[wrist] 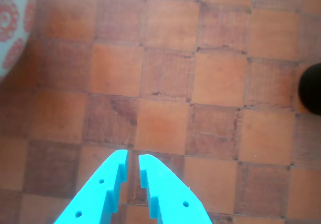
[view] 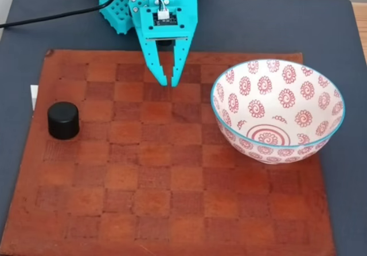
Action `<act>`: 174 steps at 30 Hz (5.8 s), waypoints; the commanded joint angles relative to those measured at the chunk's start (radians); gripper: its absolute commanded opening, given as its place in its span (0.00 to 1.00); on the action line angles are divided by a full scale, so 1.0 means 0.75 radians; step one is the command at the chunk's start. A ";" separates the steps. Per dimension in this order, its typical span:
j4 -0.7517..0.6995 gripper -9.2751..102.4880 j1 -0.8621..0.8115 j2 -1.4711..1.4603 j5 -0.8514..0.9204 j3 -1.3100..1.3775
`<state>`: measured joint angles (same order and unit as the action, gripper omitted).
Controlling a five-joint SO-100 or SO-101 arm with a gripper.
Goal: Grasp a black cylinder and put it in a bowl.
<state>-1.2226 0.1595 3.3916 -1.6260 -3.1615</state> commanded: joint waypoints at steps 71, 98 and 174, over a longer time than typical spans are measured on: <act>-0.282 0.44 -0.485 -2.416 0.740 1.835; -0.129 0.44 -0.552 -2.677 0.740 1.837; -0.094 0.26 -0.628 -2.702 0.755 1.810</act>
<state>-1.2870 -0.3037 1.3591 -1.0538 -1.8193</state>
